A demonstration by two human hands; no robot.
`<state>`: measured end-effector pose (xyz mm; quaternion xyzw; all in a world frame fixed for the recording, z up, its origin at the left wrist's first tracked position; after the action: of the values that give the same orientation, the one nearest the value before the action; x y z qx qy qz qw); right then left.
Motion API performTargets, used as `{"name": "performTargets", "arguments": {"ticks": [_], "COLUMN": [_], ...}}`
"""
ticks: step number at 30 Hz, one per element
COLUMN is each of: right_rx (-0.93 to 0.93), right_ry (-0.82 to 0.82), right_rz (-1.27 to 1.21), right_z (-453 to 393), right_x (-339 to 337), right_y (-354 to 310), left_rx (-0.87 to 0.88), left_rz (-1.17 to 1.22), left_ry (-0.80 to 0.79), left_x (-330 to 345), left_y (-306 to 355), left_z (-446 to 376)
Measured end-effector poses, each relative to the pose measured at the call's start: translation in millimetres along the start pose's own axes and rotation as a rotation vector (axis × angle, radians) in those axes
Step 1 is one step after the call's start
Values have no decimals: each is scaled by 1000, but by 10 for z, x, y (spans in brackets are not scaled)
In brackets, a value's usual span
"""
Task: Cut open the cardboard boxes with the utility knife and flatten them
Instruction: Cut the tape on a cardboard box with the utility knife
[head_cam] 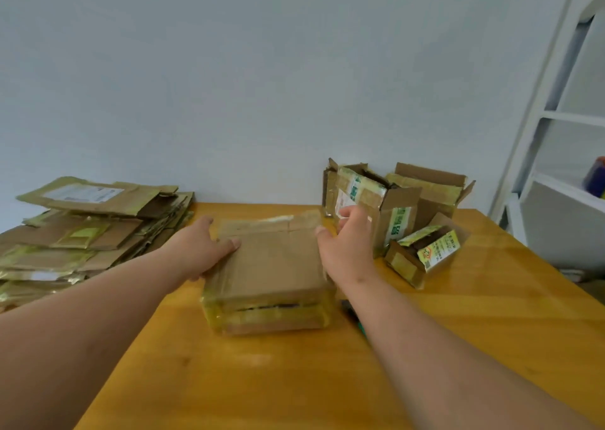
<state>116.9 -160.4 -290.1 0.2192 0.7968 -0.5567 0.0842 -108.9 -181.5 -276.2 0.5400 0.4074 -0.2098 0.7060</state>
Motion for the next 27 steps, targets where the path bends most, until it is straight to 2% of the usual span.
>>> {"name": "performTargets", "arguments": {"ticks": [2, 4, 8, 10, 13, 15, 18, 21, 24, 27], "right_rx": [35, 51, 17, -1, -32, -51, -15, 52, 176, 212], "right_ry": [-87, -236, -422, -458, -475, -449, -291, -202, -298, -401], "right_rz": [31, 95, 143, 176, 221, 230, 363, 610, 821, 930], "right_z": [90, 191, 284, 296, 314, 345, 383, 429, 516, 586], "right_x": [40, 73, 50, 38, 15, -16, -122, -260, -388, -464], "right_y": [80, 140, 156, 136, 125, 152, 295, 511, 637, 719], "left_rx": [-75, -64, 186, 313, 345, 326, 337, 363, 409, 396], "left_rz": [34, -3, -269, -422, -636, -636, -670, -639, -557, -553], "left_ry": [18, 50, 102, 36, -144, -210, -294, -266, -210, -199], "left_x": [28, 61, 98, 158, 279, 266, 230, 239, 264, 295], "left_y": [-112, -187, -113, 8, 91, 80, 41, 87, 90, 36], "left_z": [48, 68, 137, 231, 328, 337, 352, 361, 292, 242]}}
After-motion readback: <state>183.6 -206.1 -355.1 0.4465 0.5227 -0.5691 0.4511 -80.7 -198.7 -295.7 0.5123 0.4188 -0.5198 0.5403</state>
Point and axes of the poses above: each hand's wrist, its own z-axis away from the middle knuckle, its own x-axis out of the palm, y = z × x, the point moved 2 cm from there along -z, towards the middle knuckle, and after that the axes turned 4 degrees about -x, right-handed, at the moved point
